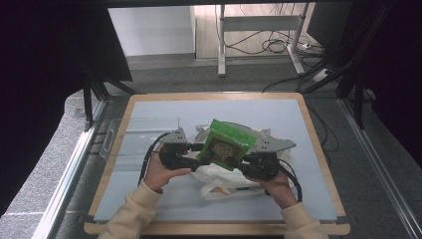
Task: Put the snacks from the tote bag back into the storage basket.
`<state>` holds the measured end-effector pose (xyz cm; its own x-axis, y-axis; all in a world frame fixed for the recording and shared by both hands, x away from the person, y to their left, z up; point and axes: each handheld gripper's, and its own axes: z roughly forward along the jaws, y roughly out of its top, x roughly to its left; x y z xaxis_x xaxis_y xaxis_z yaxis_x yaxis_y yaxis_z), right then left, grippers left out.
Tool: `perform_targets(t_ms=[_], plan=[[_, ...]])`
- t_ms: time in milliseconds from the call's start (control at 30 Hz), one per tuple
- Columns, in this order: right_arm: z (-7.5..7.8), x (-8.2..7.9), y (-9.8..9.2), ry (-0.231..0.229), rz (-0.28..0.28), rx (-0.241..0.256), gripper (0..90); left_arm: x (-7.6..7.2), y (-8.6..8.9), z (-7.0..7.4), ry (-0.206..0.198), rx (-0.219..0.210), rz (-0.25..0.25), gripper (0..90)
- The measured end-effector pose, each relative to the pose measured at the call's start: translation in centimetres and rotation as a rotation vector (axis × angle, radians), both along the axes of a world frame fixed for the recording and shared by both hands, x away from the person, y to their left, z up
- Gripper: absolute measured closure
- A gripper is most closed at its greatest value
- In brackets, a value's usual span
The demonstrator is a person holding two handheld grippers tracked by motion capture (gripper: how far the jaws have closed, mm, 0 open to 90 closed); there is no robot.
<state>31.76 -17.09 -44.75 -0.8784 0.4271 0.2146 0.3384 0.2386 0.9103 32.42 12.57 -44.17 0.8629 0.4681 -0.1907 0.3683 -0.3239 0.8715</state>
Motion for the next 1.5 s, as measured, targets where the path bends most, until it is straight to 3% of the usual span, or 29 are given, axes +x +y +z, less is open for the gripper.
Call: perform_targets(t_ms=[267, 700, 900, 1067, 1200, 1233, 1500], plan=[[0.7, 0.0, -0.7, -0.048, -0.047, -0.086, 72.2, 0.0, 0.6, 0.1, -0.007, 0.026, 0.024, 39.2], [1.5, 0.2, -1.4, -0.072, -0.095, -0.227, 72.2, -0.2, 0.9, 0.2, -0.013, 0.047, 0.036, 38.5], [2.2, 0.1, -1.8, -0.094, -0.083, -0.253, 72.2, -0.3, 0.8, 0.6, -0.026, 0.057, 0.039, 38.4], [2.5, 0.1, -1.7, -0.116, -0.075, -0.326, 72.2, -0.4, 0.9, 0.9, -0.028, 0.044, 0.049, 38.3], [2.4, 0.2, -1.5, -0.118, -0.067, -0.356, 72.2, -0.4, 0.8, 1.0, -0.030, 0.050, 0.043, 38.1], [2.3, 0.1, -1.4, -0.123, -0.065, -0.383, 72.2, -0.4, 0.8, 1.2, -0.035, 0.050, 0.047, 38.0], [1.9, 0.3, -1.2, -0.128, -0.060, -0.434, 72.2, 0.0, 1.0, 3.5, -0.069, 0.091, 0.037, 36.8]])
